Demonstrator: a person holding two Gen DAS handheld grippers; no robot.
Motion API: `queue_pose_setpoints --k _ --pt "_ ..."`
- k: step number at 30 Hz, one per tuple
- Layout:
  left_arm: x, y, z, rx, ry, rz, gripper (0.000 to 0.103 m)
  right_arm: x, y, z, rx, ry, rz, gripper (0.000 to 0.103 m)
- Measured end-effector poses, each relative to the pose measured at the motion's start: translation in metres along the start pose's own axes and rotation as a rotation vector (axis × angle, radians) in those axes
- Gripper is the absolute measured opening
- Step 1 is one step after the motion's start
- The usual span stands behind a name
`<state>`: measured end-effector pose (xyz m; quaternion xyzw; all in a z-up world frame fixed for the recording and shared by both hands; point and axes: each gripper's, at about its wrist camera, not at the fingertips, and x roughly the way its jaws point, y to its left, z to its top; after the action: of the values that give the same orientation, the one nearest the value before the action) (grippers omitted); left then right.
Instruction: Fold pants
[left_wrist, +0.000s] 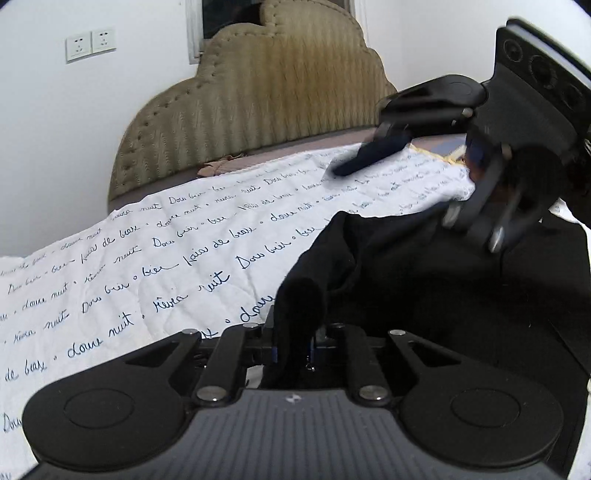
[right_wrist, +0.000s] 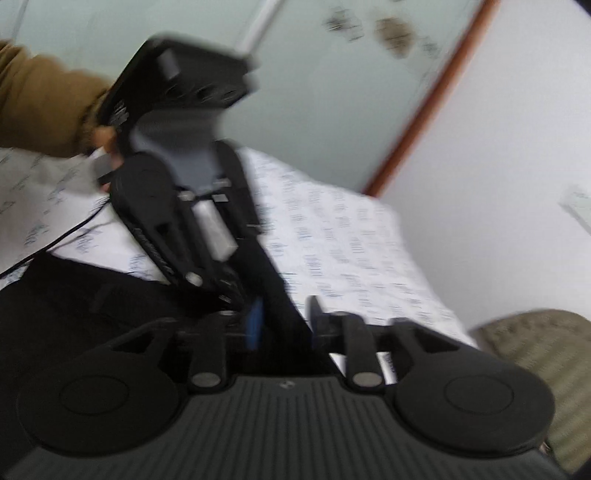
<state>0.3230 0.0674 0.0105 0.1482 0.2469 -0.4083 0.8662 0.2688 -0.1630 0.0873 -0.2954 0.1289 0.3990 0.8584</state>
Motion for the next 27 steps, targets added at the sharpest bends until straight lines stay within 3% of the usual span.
queue_pose_setpoints --k 2,4,7,11,17,19,20,23,27 --pt "-0.003 -0.004 -0.002 -0.009 -0.008 0.016 0.014 -0.024 -0.020 -0.018 0.078 0.039 -0.052 0.051" --pt "-0.005 -0.009 -0.002 -0.015 -0.022 0.034 0.014 -0.041 -0.035 -0.043 0.114 0.153 -0.117 0.052" --pt "-0.008 -0.019 -0.003 -0.001 -0.043 0.067 0.014 -0.058 -0.055 -0.090 0.229 0.306 -0.095 0.052" --pt "-0.012 -0.027 -0.006 0.013 -0.057 0.103 0.014 -0.061 -0.068 -0.134 0.277 0.391 -0.109 0.052" --pt "-0.017 -0.029 -0.006 0.023 -0.038 0.116 0.014 -0.039 -0.098 -0.159 0.326 0.439 -0.107 0.052" --pt "-0.016 -0.032 -0.005 0.032 -0.034 0.126 0.014 -0.027 -0.103 -0.165 0.385 0.476 -0.060 0.031" --pt "-0.015 -0.033 -0.005 0.035 -0.030 0.131 0.014 -0.026 -0.099 -0.166 0.384 0.489 -0.049 0.004" --pt "-0.018 -0.032 -0.005 0.023 -0.034 0.146 0.014 -0.042 -0.080 -0.158 0.349 0.455 -0.063 0.005" --pt "-0.034 -0.033 -0.010 -0.027 -0.060 0.145 0.014 -0.083 -0.053 -0.140 0.296 0.384 -0.165 0.004"
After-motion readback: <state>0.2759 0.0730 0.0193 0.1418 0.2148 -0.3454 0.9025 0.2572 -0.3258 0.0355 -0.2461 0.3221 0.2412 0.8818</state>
